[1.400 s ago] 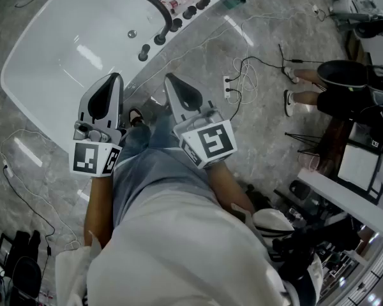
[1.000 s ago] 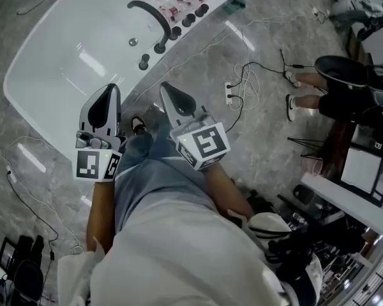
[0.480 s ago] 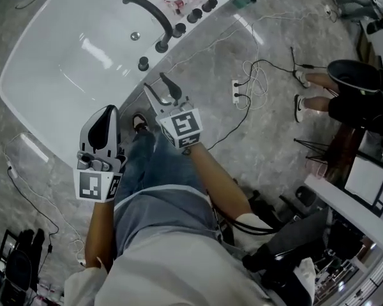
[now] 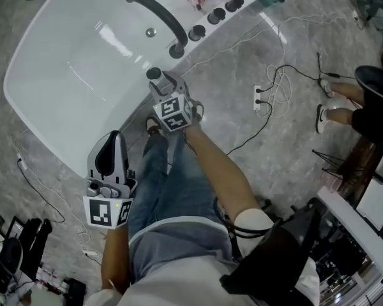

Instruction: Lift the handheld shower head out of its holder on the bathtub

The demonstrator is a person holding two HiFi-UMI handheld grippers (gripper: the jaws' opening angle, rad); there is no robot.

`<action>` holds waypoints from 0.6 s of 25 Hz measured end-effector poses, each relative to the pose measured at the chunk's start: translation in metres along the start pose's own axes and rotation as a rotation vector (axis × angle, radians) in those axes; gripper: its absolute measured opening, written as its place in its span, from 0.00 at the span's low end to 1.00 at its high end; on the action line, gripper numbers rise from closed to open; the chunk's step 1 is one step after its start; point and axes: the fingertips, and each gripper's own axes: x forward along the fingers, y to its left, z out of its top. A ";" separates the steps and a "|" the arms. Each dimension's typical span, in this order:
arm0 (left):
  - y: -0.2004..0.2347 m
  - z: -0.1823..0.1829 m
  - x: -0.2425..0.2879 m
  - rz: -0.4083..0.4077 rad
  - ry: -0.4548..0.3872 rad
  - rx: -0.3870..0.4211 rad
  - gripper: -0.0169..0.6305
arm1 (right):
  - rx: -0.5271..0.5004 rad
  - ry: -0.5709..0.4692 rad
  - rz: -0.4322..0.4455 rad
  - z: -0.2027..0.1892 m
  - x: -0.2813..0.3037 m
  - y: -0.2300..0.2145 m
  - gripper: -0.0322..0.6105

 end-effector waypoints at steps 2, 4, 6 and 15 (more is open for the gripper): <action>0.001 -0.009 0.006 0.023 -0.002 -0.004 0.05 | -0.032 0.020 0.010 -0.012 0.018 -0.006 0.35; -0.003 -0.016 0.006 0.038 -0.004 -0.006 0.05 | -0.064 0.023 0.028 -0.019 0.026 -0.005 0.35; -0.002 -0.020 0.010 0.050 -0.003 -0.013 0.05 | -0.091 0.026 0.046 -0.019 0.037 -0.004 0.35; 0.010 -0.012 0.014 0.102 -0.005 -0.031 0.05 | -0.164 0.069 0.042 -0.011 0.041 -0.008 0.26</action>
